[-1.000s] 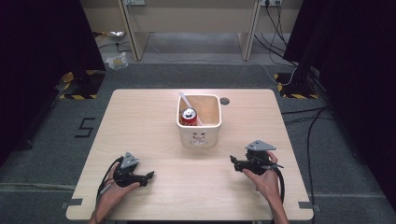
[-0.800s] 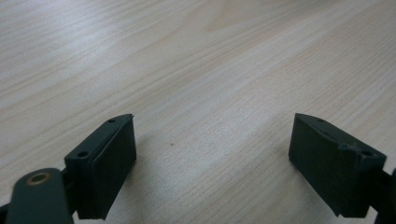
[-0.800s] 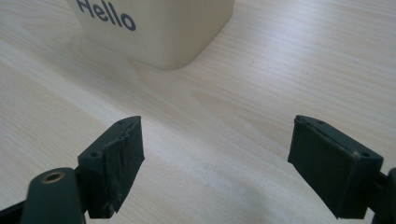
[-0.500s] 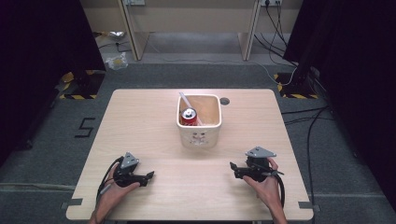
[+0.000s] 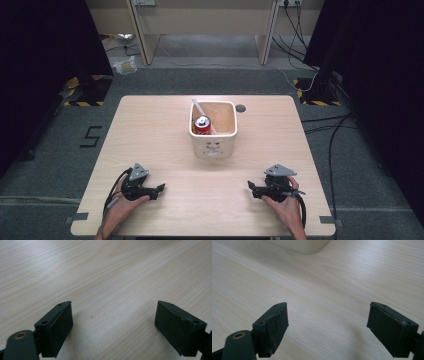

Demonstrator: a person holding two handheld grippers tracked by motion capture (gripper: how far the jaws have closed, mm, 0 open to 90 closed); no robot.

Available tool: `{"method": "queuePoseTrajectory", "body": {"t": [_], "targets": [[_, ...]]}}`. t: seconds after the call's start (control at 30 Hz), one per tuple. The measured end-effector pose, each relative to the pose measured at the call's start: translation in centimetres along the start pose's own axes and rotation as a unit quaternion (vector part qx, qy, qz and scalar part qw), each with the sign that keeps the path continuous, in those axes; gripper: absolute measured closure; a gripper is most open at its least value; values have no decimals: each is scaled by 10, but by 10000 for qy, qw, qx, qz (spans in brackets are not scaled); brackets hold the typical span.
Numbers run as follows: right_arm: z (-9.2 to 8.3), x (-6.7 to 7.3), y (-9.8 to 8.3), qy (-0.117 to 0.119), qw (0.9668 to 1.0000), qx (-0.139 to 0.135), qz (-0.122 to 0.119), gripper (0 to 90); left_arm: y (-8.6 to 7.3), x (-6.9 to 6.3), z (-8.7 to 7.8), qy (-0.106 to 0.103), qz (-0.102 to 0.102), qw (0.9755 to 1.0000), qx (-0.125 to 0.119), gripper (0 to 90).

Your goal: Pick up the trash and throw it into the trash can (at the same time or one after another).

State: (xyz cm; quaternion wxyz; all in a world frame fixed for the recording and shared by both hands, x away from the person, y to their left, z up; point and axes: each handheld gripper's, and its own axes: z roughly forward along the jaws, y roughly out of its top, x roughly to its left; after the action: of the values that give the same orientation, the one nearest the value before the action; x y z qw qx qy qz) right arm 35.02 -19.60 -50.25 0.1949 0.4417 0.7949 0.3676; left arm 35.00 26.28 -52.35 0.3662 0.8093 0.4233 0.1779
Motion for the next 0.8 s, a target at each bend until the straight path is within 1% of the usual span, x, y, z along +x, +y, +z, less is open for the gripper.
{"method": "queuePoseTrajectory", "body": {"t": [0.17, 0.27, 0.43, 0.5, 0.8], "targets": [[1, 1, -4, 11, 10000, 36, 29, 169, 0, 0, 0, -3, 0, 10000, 0, 141], [1, 3, -5, -47, 9999, 82, -56, 168, 0, 0, 0, -2, -4, 10000, -15, 141], [-1, 6, -5, -53, 9999, 107, -108, 168, 0, 0, 0, 1, -2, 10000, -21, 141], [-1, 7, -6, -92, 9998, 123, -139, 168, 0, 0, 0, -1, -3, 10000, -21, 141], [1, 8, -13, -58, 9998, 190, -77, 167, 0, 0, 0, 0, -1, 10000, -21, 141]]}}
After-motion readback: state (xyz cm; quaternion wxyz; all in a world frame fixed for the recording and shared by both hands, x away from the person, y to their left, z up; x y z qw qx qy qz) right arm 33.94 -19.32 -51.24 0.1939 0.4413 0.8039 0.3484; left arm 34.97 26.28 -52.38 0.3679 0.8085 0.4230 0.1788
